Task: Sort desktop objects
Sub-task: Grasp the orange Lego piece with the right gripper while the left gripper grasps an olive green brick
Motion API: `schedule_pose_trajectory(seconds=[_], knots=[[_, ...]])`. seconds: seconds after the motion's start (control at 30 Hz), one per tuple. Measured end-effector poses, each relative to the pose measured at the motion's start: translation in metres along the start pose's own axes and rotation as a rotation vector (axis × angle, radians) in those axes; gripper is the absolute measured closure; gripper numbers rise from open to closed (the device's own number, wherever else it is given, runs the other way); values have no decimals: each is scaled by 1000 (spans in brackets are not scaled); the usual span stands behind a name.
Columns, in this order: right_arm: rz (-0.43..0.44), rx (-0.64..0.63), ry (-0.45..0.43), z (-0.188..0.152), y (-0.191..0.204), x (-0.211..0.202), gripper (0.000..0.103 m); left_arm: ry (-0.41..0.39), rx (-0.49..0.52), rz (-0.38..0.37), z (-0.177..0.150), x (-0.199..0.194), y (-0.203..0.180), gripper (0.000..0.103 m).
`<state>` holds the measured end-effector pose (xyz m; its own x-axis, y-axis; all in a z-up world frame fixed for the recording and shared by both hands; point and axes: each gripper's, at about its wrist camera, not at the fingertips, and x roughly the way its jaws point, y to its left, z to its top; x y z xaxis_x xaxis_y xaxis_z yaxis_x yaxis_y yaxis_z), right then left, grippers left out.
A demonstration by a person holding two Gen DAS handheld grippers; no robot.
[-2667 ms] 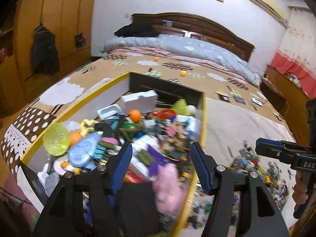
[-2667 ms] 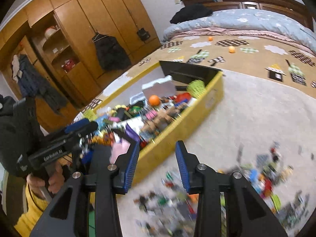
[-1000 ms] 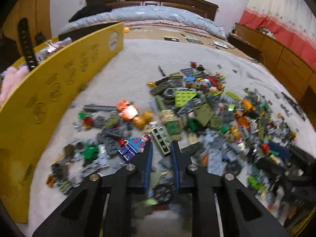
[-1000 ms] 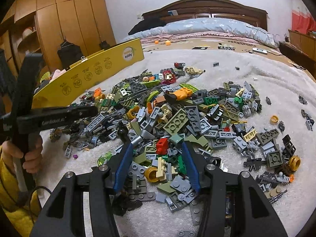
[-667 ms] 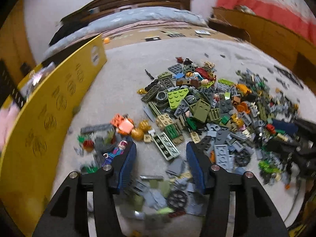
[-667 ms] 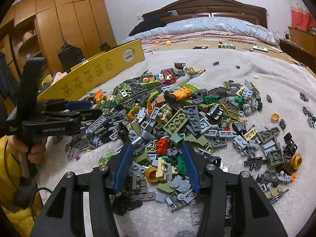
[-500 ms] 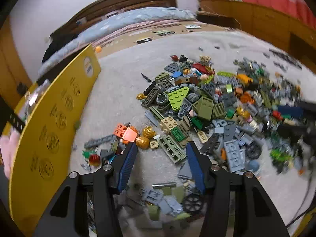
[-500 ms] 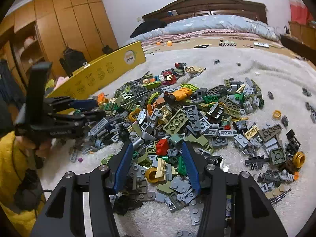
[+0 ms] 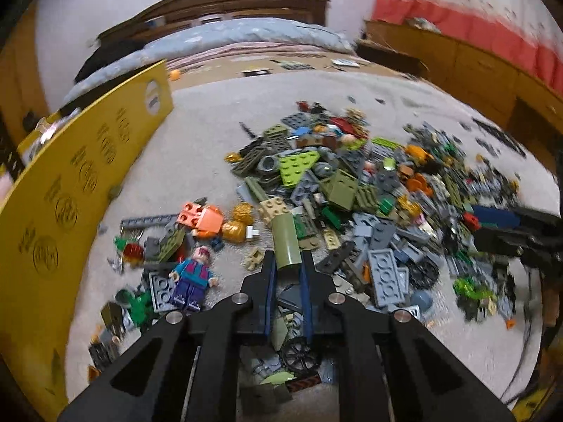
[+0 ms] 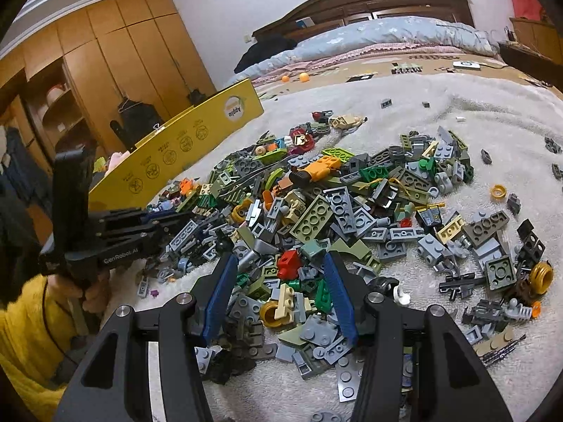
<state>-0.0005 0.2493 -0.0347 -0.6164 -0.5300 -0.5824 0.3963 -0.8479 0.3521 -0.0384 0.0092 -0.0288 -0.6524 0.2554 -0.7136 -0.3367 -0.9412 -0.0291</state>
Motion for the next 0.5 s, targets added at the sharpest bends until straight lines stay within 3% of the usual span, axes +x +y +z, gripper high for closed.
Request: schedule_pose_trajectory(seconds=[0.13, 0.27, 0.33, 0.5], knots=[[-33, 7, 4, 12, 2, -2, 51, -12, -16, 24, 1, 2, -2, 91], [-105, -66, 17, 31, 9, 2, 51, -25, -20, 60, 1, 0, -2, 91], [-129, -127, 36, 44, 11, 8, 51, -30, -64, 77, 1, -2, 6, 91], [-178, -263, 94, 67, 5, 33, 51, -29, -181, 40, -1, -4, 29, 91]])
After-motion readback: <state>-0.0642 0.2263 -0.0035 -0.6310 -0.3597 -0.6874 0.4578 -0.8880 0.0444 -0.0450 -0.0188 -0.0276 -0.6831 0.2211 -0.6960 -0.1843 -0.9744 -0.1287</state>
